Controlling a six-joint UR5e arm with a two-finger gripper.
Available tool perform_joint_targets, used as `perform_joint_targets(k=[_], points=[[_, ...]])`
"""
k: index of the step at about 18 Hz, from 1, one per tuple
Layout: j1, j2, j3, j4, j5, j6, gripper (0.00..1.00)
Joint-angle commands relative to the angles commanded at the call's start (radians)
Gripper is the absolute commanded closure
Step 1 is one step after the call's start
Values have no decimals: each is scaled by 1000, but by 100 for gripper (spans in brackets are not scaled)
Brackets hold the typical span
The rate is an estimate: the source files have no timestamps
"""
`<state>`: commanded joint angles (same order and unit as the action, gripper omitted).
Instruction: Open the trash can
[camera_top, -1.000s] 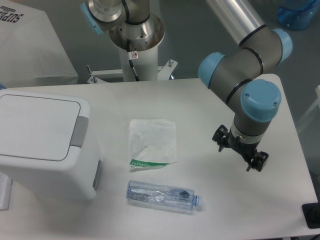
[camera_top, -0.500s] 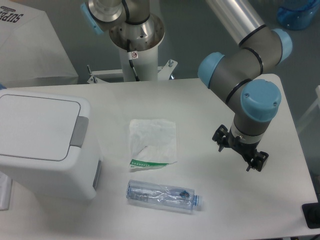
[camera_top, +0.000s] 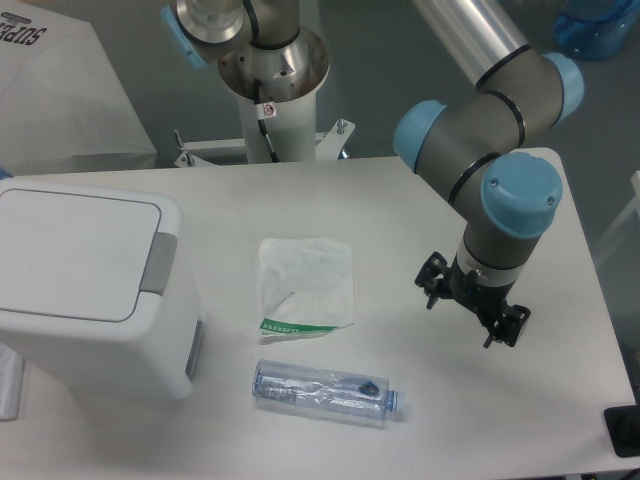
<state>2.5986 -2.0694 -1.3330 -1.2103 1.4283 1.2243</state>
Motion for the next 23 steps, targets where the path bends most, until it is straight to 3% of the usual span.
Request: perform_joint_targets(k=[8,14,23], points=[[-90,52,0,-8,-84,-268,0],[-143,130,-14,-2,-192,-462,0],[-230,219,-15,-3,-220,-615,0]])
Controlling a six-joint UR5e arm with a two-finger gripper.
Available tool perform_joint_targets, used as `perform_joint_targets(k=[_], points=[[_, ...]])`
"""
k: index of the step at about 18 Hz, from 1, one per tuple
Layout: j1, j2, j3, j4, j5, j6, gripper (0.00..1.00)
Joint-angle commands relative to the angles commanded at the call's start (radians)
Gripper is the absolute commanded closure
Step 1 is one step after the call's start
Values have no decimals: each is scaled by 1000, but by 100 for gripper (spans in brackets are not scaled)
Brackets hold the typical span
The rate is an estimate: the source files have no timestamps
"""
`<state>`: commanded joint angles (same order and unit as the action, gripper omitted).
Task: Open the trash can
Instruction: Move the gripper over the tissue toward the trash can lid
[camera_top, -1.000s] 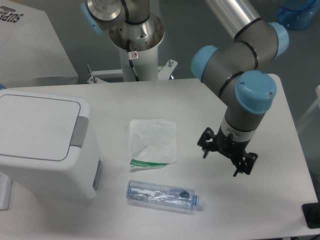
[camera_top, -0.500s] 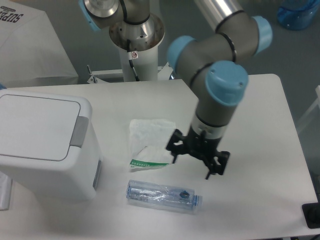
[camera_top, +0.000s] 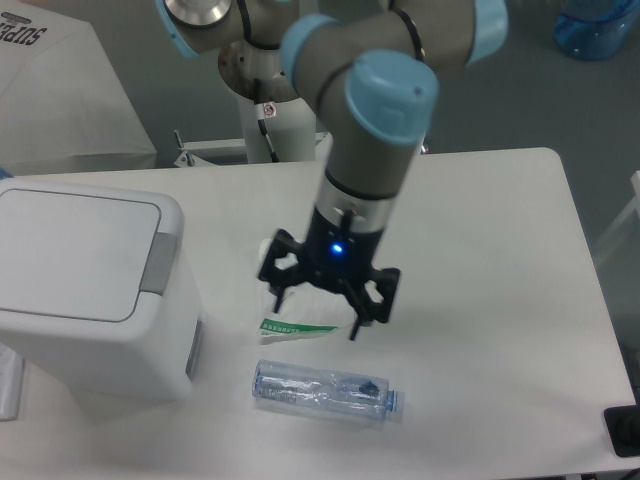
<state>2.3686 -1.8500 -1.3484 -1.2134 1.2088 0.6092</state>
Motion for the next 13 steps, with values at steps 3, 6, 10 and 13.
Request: perform_joint_targets(k=[3,6,10,13], points=[[-34,32,-20,2,-3,-40,0],[-52,61,-38,2,-34,-40,0],[-55,75,-52,3,-72,-40,0],[-57,75,-81,5,-69,-39,0]])
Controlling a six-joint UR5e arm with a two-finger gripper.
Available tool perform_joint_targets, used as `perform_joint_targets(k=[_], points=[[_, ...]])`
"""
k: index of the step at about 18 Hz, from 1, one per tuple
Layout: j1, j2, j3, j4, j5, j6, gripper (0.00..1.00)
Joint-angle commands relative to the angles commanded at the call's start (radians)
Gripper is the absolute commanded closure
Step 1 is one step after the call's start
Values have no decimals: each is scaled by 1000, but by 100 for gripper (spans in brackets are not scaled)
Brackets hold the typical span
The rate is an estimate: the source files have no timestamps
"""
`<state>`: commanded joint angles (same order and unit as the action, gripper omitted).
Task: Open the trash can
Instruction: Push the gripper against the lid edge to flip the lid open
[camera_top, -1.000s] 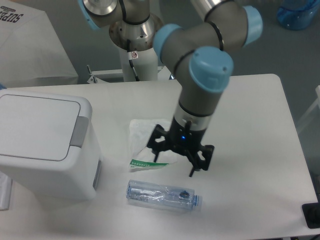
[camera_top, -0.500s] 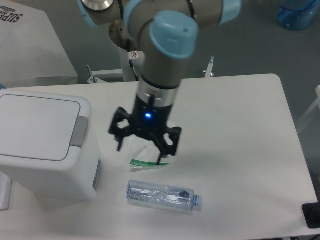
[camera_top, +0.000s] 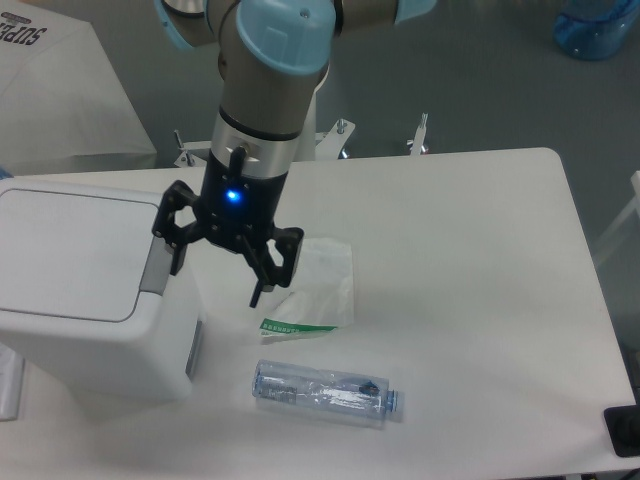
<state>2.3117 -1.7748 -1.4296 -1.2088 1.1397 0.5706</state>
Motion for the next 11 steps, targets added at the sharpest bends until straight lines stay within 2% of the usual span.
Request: perform_joint_targets(k=[11], points=[[-14,0,-29,23,0,-3,0]])
